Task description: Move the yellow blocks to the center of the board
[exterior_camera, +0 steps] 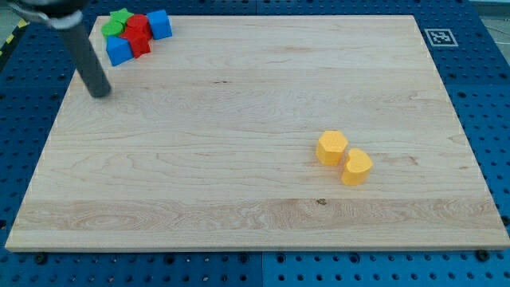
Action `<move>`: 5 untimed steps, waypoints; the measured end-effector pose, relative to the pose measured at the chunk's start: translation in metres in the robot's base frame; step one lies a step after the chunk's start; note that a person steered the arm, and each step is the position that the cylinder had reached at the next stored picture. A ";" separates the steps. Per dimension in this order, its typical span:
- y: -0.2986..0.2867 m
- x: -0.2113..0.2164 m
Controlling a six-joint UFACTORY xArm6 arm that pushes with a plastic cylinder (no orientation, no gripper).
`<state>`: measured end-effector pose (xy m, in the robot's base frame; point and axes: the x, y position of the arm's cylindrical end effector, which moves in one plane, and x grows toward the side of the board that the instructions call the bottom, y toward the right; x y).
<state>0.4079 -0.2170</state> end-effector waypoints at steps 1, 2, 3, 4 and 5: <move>0.083 0.059; 0.184 0.098; 0.286 0.147; 0.381 0.196; 0.406 0.195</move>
<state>0.6028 0.1887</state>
